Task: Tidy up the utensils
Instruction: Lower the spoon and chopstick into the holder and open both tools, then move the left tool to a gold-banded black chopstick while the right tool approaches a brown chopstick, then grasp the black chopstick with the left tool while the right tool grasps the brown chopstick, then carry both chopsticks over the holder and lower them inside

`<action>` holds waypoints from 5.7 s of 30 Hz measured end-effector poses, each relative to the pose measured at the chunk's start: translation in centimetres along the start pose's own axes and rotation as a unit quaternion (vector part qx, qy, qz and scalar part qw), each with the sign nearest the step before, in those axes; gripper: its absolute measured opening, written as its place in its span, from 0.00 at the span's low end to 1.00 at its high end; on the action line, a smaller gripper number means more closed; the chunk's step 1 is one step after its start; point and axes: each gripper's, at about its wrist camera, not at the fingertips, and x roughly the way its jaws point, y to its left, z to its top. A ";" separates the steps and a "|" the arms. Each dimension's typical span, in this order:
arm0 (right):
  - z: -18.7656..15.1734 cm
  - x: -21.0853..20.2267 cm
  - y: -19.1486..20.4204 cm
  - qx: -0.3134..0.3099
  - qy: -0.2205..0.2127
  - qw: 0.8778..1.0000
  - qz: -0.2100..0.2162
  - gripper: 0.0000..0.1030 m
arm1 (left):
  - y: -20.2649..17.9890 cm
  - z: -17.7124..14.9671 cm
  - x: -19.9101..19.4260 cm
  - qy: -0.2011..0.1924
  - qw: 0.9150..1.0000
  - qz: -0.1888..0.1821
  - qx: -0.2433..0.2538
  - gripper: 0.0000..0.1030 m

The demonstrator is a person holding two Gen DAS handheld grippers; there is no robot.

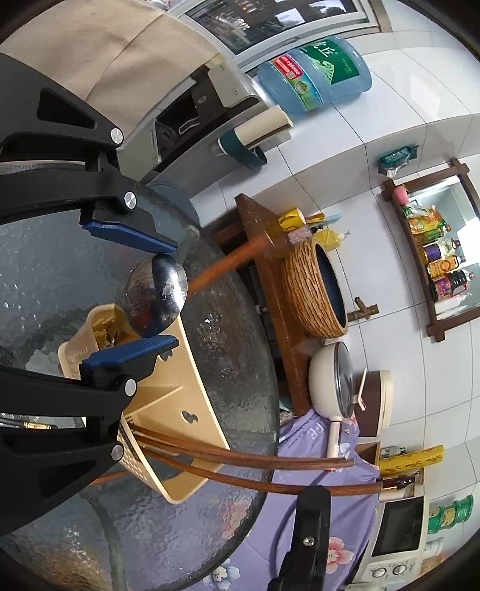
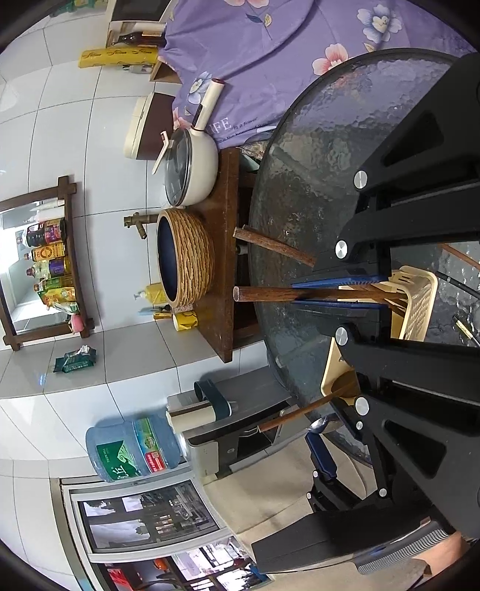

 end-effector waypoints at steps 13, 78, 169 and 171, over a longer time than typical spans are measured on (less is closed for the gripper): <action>-3.0 -4.3 -1.0 0.003 -0.001 1.000 0.001 0.54 | 1.7 -3.3 -5.5 -0.047 0.994 -0.043 -0.084 0.77; -18.2 9.7 -3.4 0.046 0.229 0.968 -0.095 0.10 | -9.2 -12.7 4.2 0.152 0.976 -0.158 -0.012 0.09; 2.7 -1.8 1.4 -0.020 -0.007 0.999 0.023 0.07 | 3.3 6.5 -6.8 -0.069 0.983 -0.111 -0.127 0.07; 1.9 -1.1 1.2 -0.021 0.000 1.000 0.020 0.07 | 2.9 5.6 -5.8 -0.057 0.984 -0.111 -0.124 0.07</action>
